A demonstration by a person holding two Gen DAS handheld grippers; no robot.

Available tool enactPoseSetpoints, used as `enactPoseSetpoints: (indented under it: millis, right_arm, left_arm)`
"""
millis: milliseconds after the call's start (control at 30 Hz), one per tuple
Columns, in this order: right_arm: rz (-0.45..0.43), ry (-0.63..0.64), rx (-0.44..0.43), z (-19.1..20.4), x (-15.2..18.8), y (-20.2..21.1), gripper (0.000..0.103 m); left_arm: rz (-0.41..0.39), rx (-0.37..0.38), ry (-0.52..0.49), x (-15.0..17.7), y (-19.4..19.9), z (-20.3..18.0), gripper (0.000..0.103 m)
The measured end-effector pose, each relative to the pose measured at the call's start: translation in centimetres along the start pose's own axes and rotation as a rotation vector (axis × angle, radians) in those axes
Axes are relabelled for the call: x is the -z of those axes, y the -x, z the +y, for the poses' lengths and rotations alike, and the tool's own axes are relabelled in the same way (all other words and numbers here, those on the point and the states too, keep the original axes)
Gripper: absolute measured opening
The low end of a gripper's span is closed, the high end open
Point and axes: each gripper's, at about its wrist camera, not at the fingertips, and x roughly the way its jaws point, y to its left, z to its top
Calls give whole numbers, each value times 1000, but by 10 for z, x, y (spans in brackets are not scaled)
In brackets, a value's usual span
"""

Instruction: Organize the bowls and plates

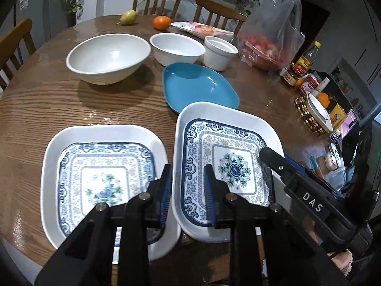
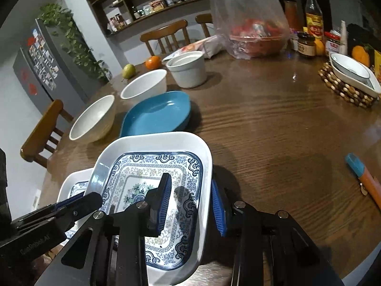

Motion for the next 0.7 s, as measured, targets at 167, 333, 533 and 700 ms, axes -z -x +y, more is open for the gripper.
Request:
enactPoseSetpoints:
  millis: [167, 333, 533, 700]
  right_arm:
    - [4, 29, -15, 16, -2, -3, 36]
    - [9, 63, -28, 34, -3, -6, 36]
    - [14, 101, -51, 58, -5, -12, 36]
    - [26, 136, -68, 76, -3, -17, 36]
  left_arm:
    - [-12, -12, 23, 2, 9, 13, 23]
    - [-36, -32, 56, 2, 21, 29, 23]
    - [-50, -49, 90, 4, 32, 47, 23]
    - [-65, -71, 123, 6, 41, 63, 23]
